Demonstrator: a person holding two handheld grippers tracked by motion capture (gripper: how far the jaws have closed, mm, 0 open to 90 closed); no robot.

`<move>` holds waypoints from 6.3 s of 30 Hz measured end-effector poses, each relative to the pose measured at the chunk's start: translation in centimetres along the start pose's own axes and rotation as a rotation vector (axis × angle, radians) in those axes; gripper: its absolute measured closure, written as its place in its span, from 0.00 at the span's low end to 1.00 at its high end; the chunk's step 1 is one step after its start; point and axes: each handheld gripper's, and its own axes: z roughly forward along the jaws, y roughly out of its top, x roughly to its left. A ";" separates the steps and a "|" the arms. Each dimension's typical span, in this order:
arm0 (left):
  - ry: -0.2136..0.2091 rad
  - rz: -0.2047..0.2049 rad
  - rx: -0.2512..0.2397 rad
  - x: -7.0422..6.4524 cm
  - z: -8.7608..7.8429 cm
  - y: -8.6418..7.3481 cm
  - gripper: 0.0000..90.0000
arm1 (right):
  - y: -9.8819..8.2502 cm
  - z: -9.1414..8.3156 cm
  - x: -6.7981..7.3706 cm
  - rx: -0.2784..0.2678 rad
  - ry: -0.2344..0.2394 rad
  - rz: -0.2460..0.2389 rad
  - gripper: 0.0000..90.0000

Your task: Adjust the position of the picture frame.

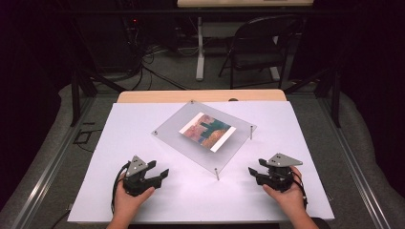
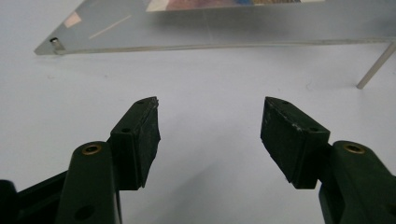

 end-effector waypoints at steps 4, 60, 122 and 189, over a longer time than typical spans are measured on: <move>-0.010 -0.006 0.003 -0.2 0.1 0.1 0.42 | 0.0 -0.1 0.2 -0.003 -0.008 -0.005 0.48; -0.166 -0.050 0.033 -3.7 1.9 1.9 0.56 | 2.0 6.2 8.0 0.071 0.265 -0.121 0.93; -0.245 0.075 0.102 -7.1 5.3 1.0 0.94 | 2.2 0.6 1.4 -0.033 0.206 0.069 0.86; -0.082 -0.023 0.038 -1.0 2.2 3.2 0.95 | 2.6 4.6 1.8 0.052 0.170 0.081 0.95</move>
